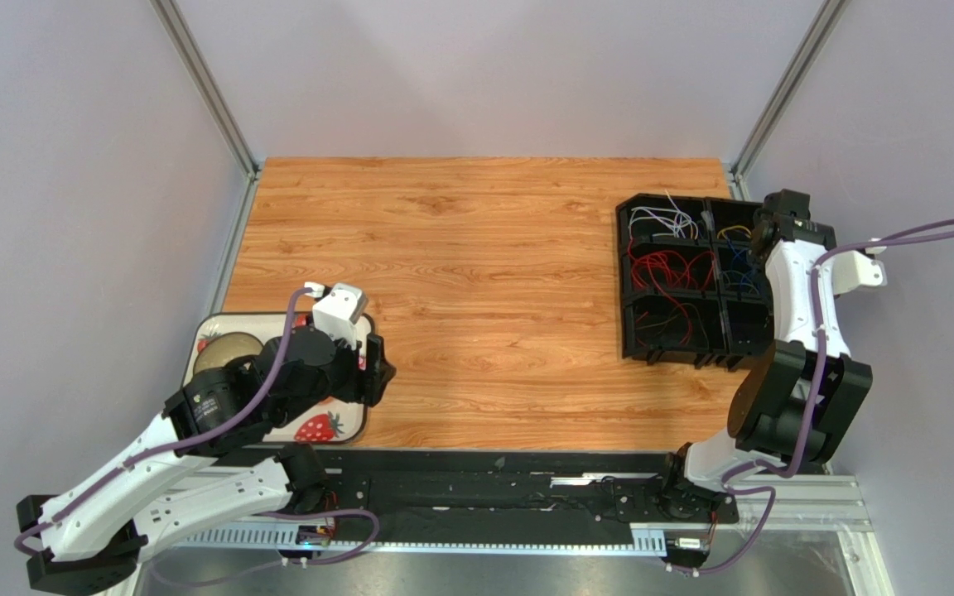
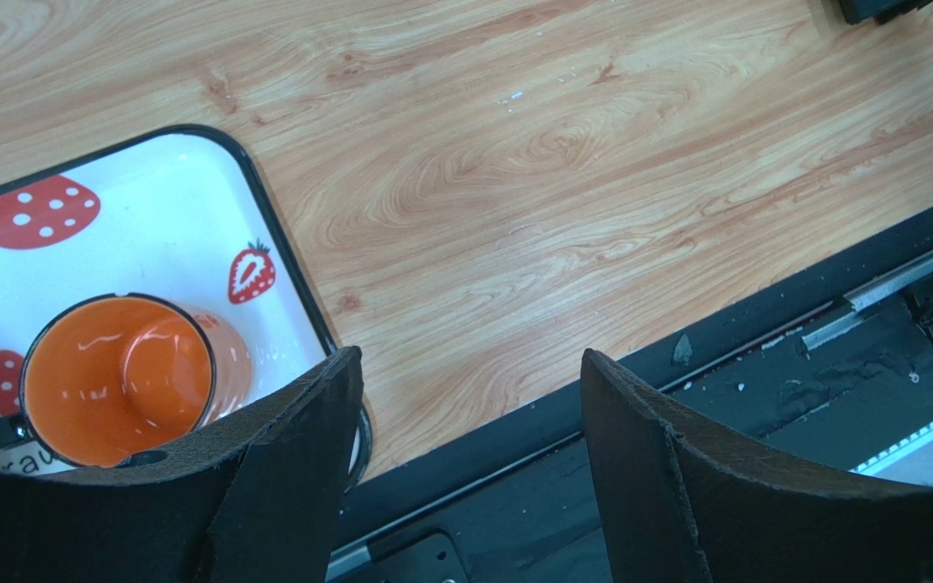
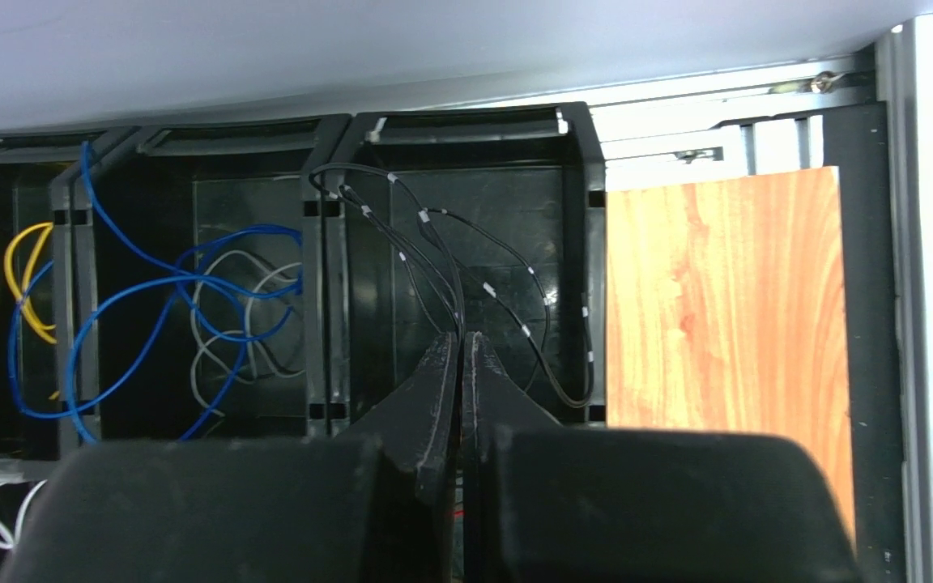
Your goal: Untangle the cables
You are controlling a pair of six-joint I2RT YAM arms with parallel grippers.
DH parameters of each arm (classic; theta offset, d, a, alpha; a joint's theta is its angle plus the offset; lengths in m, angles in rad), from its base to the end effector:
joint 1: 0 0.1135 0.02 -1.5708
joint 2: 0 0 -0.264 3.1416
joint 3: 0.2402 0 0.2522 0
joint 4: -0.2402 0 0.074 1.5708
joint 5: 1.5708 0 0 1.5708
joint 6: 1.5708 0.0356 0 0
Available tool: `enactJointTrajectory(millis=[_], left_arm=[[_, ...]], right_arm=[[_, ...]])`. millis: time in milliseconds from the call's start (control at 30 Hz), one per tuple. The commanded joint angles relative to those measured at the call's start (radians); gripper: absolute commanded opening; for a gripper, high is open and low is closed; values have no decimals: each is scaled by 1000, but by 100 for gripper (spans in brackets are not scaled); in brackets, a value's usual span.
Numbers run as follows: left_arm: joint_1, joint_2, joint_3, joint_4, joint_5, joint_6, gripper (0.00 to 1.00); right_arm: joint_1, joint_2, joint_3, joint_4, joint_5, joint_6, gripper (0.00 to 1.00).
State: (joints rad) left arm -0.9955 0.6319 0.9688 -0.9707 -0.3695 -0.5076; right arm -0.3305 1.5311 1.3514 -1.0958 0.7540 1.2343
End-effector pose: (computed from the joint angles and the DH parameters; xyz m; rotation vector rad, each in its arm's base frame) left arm 0.0678 -0.0809 0.3436 0.3268 2.1674 -0.4561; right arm 0.2667 -0.1173 0.2969 1.8395 1.6447 -0.7174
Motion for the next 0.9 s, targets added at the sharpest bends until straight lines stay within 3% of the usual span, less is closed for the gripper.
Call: enactJointTrajectory(millis=[0, 33, 67, 133, 167, 267, 633, 733, 867], left_arm=[[-5, -3, 5, 9, -11, 4, 74], [-6, -1, 5, 9, -11, 4, 74], [-6, -1, 5, 9, -11, 4, 74], [-6, 0, 5, 9, -11, 4, 73], [-8, 0, 5, 9, -11, 4, 73], [-8, -1, 5, 9, -13, 3, 73], [-8, -4, 7, 10, -12, 6, 73], [-8, -9, 5, 15, -13, 6, 73], [-8, -11, 7, 15, -9, 7, 73]], right_arm=[[-8, 7, 41, 40, -5, -9, 6], [-7, 11, 43, 40, -11, -9, 11], [-8, 12, 43, 43, -21, -15, 28], [-8, 12, 35, 62, -31, -36, 51], [-10, 9, 32, 83, -39, -57, 71], [-10, -3, 26, 103, -36, -70, 86], [-8, -81, 12, 218, -165, -249, 89], [-5, -110, 2, 287, -277, -339, 88], [-1, -173, -69, 474, -633, -491, 84]])
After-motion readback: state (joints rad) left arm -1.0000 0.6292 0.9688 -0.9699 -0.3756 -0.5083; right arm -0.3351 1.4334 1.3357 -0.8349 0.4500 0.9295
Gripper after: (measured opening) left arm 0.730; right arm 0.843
